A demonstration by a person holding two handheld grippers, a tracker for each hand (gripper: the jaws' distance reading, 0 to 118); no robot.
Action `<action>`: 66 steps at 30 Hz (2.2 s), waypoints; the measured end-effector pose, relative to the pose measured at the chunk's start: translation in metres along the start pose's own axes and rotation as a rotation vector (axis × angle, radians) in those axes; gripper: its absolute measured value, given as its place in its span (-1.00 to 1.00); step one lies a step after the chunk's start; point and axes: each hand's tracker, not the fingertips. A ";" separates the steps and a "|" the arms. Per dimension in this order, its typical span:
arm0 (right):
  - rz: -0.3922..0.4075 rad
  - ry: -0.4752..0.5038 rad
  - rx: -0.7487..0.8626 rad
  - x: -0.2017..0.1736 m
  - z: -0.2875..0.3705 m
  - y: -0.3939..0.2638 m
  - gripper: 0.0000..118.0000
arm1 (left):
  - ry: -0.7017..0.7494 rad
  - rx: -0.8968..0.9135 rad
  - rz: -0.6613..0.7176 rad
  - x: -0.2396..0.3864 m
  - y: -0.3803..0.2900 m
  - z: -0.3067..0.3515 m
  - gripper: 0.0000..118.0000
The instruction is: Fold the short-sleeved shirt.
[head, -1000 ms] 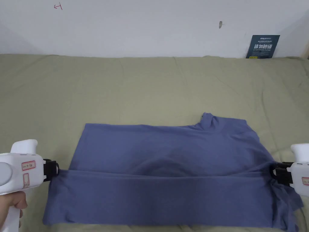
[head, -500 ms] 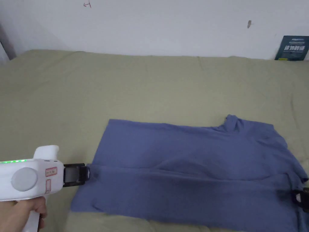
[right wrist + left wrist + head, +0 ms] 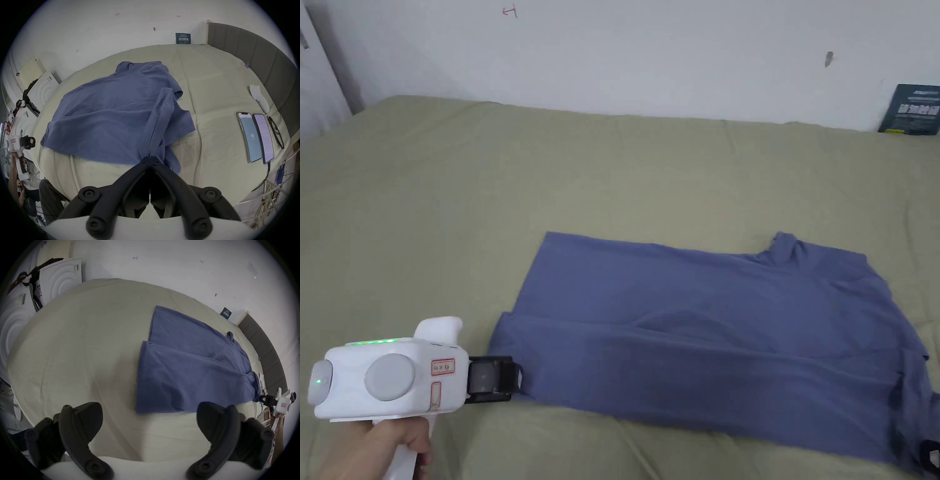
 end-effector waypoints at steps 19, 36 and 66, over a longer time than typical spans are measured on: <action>-0.038 -0.012 -0.023 0.037 -0.037 0.005 0.97 | 0.027 -0.031 -0.013 0.004 -0.005 -0.016 -0.80; 0.002 0.047 0.019 0.032 -0.014 -0.006 -0.84 | 0.046 -0.024 -0.062 0.006 -0.003 0.007 -0.82; -0.069 -0.036 0.111 0.034 0.083 -0.049 0.97 | 0.082 0.074 -0.028 -0.029 -0.050 0.091 0.94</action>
